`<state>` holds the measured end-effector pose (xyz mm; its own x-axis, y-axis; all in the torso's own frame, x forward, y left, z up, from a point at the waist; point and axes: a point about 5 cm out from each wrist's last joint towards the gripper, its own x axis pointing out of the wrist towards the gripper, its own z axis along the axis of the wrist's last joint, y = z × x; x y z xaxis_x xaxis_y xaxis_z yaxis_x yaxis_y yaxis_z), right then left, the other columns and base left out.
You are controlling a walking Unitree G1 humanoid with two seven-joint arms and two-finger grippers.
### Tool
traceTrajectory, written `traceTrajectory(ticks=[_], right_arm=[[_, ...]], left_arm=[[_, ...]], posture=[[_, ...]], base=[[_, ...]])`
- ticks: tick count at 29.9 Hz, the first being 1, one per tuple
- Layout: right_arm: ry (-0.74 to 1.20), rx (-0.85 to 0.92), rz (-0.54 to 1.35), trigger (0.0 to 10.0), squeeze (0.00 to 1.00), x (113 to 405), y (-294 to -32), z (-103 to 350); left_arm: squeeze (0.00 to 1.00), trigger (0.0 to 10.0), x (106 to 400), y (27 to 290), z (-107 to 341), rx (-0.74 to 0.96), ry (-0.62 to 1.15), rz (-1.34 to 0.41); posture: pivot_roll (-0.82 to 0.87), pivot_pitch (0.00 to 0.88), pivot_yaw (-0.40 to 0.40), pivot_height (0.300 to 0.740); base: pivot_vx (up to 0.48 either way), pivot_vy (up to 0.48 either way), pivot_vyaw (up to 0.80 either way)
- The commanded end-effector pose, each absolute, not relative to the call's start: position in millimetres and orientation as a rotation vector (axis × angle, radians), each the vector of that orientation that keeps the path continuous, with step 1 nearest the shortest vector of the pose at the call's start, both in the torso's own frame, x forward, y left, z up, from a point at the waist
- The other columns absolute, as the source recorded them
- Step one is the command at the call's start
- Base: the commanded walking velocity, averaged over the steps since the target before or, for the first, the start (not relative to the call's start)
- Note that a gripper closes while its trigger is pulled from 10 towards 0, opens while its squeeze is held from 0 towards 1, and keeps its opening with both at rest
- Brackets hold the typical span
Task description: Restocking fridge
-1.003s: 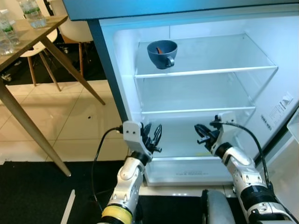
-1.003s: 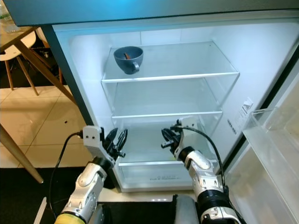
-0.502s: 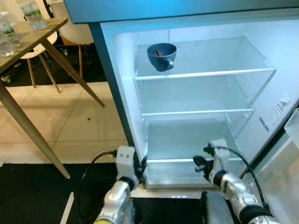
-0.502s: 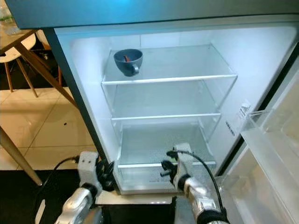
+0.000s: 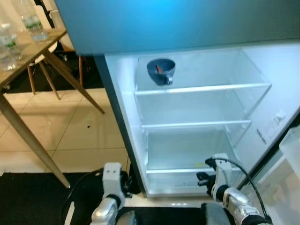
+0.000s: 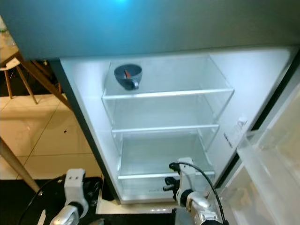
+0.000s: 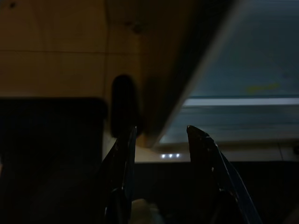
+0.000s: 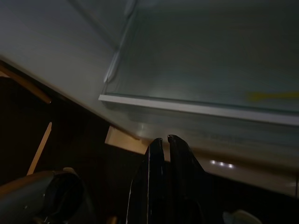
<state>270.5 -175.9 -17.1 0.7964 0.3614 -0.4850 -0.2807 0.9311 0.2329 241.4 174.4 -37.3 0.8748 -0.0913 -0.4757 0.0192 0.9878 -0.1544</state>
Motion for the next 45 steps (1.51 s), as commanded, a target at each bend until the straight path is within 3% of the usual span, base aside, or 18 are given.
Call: traceTrajectory(ticks=[1,14,27,32,45], right_arm=[[0.603,0.16,0.334,10.0,0.0,261,-174,-27],[0.792,0.2,0.232,10.0,0.0,220,-182,-59],[0.855,0.211,0.223,10.0,0.0,207,-177,-68],[0.898,0.195,0.215,10.0,0.0,202,-172,-73],[0.936,0.192,0.295,10.0,0.0,192,-159,-78]], left_arm=[[0.0,10.0,236,186,-42,-0.155,0.538,-0.008],[0.0,10.0,203,214,-64,-0.162,0.715,0.121],[0.0,10.0,167,215,-85,-0.133,0.897,0.145],[0.0,10.0,149,212,-93,-0.113,0.966,0.14],[0.0,10.0,149,205,-94,-0.079,0.982,0.084]], posture=[[-0.01,0.044,0.042,0.647],[-0.02,0.05,0.042,0.647],[-0.02,0.045,0.039,0.697],[-0.02,0.036,0.042,0.697],[-0.01,0.015,0.034,0.717]], base=[[0.0,0.0,0.0],[0.0,0.0,0.0],[0.0,0.0,0.0],[0.0,0.0,0.0],[0.0,0.0,0.0]])
